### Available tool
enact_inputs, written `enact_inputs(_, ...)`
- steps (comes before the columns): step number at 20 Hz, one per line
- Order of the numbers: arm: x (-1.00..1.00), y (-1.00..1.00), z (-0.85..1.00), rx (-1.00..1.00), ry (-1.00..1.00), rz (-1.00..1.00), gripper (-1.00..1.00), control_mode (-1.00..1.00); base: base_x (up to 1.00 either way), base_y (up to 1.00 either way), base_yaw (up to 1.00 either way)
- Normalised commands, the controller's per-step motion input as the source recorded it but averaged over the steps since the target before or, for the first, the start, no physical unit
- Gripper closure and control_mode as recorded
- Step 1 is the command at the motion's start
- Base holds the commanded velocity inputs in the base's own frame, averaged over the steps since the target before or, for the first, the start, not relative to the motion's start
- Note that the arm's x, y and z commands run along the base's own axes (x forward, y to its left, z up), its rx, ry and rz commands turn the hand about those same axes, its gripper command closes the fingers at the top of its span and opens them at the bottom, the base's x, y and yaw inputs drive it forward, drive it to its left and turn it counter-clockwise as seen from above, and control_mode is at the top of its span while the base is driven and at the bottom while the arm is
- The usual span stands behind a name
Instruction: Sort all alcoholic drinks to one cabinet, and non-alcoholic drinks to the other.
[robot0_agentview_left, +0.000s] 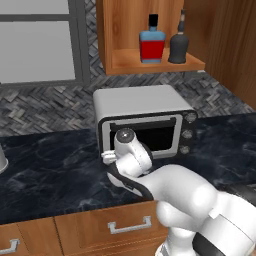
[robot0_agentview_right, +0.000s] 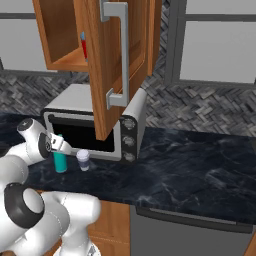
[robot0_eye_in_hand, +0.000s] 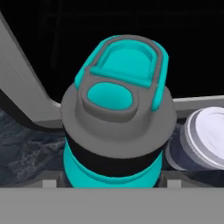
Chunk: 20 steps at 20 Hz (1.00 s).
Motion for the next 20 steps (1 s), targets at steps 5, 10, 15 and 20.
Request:
enact_inputs(5, -0.02, 0.05, 0.00, 0.00, 0.00, 0.00, 1.00, -1.00, 0.00, 0.00, 0.00)
enact_inputs(10, -0.51, 0.00, 0.53, 0.00, -0.09, 0.02, 1.00, -1.00, 0.00, 0.00, 0.00)
enact_inputs(15, -0.73, 0.00, 0.98, 0.00, -0.07, 0.04, 1.00, -1.00, 0.00, 0.00, 0.00)
enact_inputs(20, -0.93, -0.30, 0.79, 0.00, -0.03, 0.07, 1.00, -1.00, 0.00, 0.00, 0.00)
